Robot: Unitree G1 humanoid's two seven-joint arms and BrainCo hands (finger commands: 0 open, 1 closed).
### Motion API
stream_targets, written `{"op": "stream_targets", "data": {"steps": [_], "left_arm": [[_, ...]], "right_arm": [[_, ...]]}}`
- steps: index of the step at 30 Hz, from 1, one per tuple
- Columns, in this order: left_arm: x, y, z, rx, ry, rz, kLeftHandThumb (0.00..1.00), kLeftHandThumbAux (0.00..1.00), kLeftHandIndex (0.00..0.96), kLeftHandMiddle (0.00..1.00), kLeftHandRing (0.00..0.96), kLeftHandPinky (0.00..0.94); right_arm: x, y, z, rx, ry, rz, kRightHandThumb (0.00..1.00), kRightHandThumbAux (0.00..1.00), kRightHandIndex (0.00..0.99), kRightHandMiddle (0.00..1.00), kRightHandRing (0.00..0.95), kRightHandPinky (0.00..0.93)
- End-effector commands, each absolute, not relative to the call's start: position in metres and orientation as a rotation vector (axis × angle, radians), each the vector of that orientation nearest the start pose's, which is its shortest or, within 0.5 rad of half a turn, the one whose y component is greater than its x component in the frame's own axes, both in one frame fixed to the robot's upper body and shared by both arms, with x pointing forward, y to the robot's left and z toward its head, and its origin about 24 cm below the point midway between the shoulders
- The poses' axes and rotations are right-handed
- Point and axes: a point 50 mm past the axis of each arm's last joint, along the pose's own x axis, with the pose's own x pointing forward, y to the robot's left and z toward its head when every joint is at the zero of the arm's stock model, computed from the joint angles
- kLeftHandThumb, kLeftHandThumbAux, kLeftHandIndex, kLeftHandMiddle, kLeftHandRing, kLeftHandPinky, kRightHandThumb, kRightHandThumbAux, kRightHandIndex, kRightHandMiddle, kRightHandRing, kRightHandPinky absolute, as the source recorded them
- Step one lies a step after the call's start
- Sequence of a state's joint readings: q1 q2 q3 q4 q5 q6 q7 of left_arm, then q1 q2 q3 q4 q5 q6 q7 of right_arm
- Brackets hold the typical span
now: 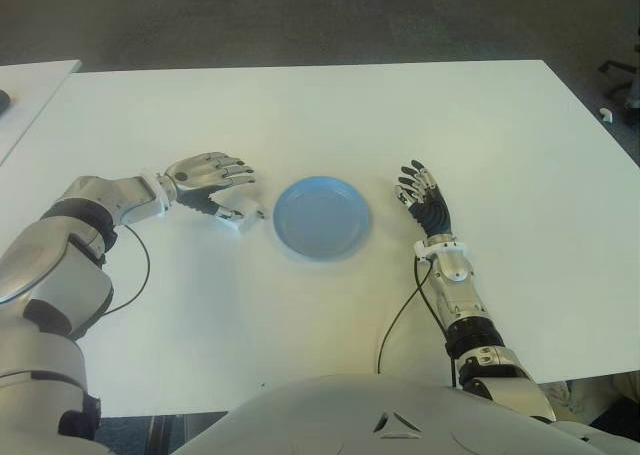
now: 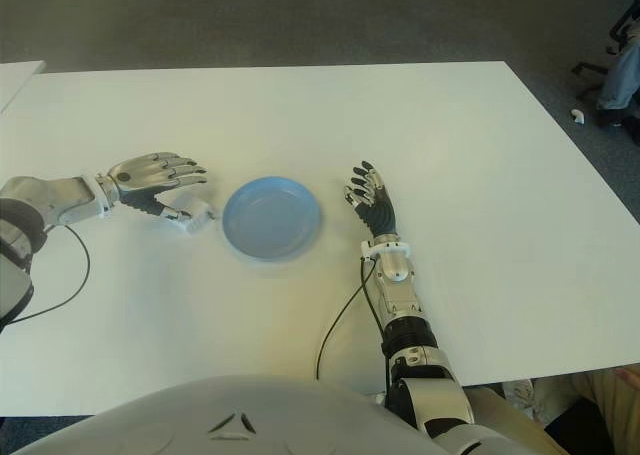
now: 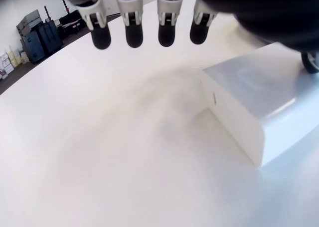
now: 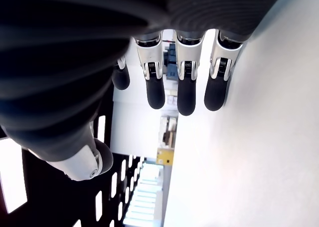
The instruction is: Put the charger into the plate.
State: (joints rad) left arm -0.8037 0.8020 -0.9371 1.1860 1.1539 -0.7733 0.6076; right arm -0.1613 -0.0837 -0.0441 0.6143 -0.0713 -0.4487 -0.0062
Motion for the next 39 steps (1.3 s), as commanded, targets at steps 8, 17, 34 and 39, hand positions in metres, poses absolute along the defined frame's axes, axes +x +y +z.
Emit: {"op": "stream_targets", "data": {"steps": [8, 17, 34, 39], "left_arm": [[0.304, 0.273, 0.059, 1.821, -0.383, -0.894, 0.478, 0.165, 0.0, 0.0, 0.0, 0.0], [0.3, 0.273, 0.058, 1.814, -0.415, -0.885, 0.482, 0.167, 0.0, 0.0, 0.0, 0.0], [0.302, 0.271, 0.072, 1.809, -0.449, -0.892, 0.488, 0.171, 0.0, 0.0, 0.0, 0.0], [0.302, 0.272, 0.076, 1.806, -0.45, -0.88, 0.49, 0.169, 0.0, 0.0, 0.0, 0.0]], "right_arm": [[0.255, -0.172, -0.034, -0.152, 0.119, 0.004, 0.667, 0.678, 0.028, 0.185, 0.197, 0.237], [0.255, -0.172, -0.035, -0.152, 0.126, 0.011, 0.667, 0.695, 0.028, 0.188, 0.198, 0.232], [0.257, -0.169, -0.036, -0.168, 0.117, 0.018, 0.688, 0.701, 0.029, 0.211, 0.209, 0.196], [0.257, -0.169, -0.036, -0.174, 0.114, 0.019, 0.692, 0.696, 0.03, 0.218, 0.21, 0.184]]}}
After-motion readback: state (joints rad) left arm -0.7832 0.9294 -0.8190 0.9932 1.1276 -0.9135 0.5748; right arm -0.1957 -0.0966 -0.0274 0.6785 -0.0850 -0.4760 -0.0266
